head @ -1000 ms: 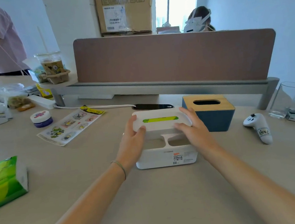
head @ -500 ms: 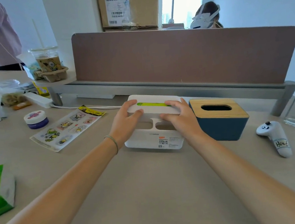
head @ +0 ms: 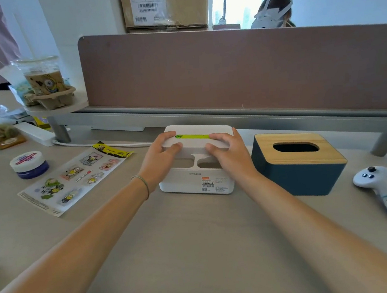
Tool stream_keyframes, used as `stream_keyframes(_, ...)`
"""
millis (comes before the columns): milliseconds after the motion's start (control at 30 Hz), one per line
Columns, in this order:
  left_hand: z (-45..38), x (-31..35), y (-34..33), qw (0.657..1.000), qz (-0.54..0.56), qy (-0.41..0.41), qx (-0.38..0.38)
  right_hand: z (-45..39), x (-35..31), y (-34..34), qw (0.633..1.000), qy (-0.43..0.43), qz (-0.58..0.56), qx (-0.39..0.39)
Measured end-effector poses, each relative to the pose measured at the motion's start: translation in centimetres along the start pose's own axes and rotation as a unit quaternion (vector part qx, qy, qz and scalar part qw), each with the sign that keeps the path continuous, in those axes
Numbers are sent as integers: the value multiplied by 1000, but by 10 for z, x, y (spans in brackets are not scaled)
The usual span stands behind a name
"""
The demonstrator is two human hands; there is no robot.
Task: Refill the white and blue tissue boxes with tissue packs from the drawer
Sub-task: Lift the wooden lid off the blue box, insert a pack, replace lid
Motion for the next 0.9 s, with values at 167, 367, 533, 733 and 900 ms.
stream_keyframes(167,19,41,12,978,-159,-98,94,9,-27,24,999,34,-5,-24)
stream_keyframes(367,66,118,-47,963,-140,-223,63,33,-49,119,990,89,102,46)
stream_keyframes(533,90,133,-131,949,-180,-256,-39,49,-1,191,982,-3,164,95)
stream_keyframes(733,74,103,-187,961,-203,-124,-139,49,30,215,967,-59,227,99)
stream_keyframes(900,74,100,-197,967,-170,-122,-146,52,45,211,981,-84,166,51)
Point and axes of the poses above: each hand's wrist, its own z-axis away from the middle knuckle, its own y-axis out of the back of the hand, x = y × z, the point moved 8 cm from there along -z, towards the middle knuckle, and after that the axes turned 6 degrees about -z, right-handed, at the moved point
